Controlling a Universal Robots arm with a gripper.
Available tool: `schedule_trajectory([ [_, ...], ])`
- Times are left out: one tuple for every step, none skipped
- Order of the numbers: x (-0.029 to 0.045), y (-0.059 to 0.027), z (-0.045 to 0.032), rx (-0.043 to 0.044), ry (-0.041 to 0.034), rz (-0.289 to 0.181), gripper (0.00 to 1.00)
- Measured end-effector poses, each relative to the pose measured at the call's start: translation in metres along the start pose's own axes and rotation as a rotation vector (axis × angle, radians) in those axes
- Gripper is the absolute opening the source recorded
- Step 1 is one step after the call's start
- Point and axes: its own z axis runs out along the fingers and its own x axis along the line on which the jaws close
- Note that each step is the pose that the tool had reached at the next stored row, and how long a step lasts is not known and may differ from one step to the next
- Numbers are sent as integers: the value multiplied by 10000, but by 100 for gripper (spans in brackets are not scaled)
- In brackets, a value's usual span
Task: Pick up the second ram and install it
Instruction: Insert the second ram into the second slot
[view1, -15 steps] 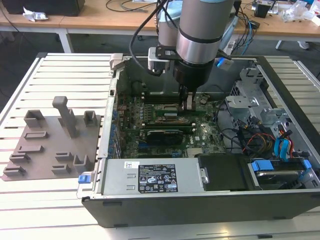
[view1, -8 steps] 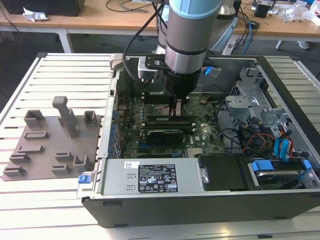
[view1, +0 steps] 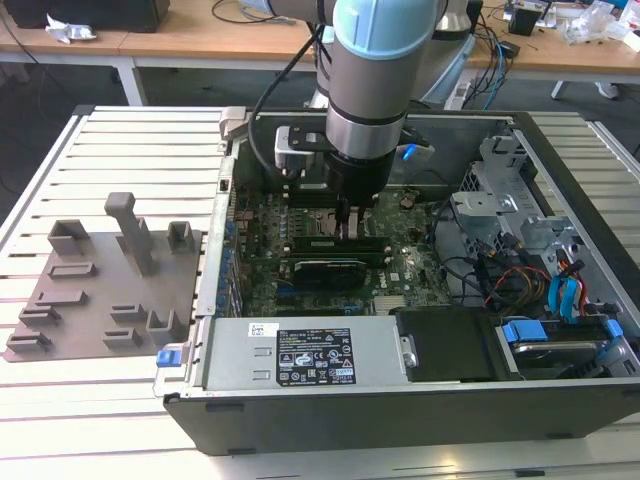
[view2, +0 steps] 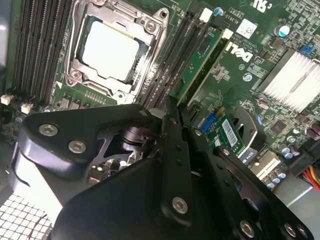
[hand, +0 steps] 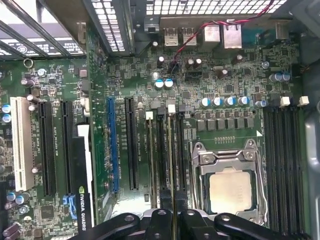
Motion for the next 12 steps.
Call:
schedule_trajectory([
  [-22,2,9,-4,2,-47,13],
  [-51,4,19,-2,39,-48,13],
  [-65,5,25,2,119,-51,13],
  [-72,5,29,5,171,-50,13],
  [-74,4,32,6,170,-52,13],
  [-75,4,34,6,171,-54,13],
  [-75,5,35,5,175,-55,13],
  [-75,5,38,5,173,-57,13],
  [-75,5,40,4,173,-66,13],
  [-75,7,42,3,173,-88,13],
  [-75,7,50,5,169,-90,13],
  [-74,7,56,4,171,-89,13],
])
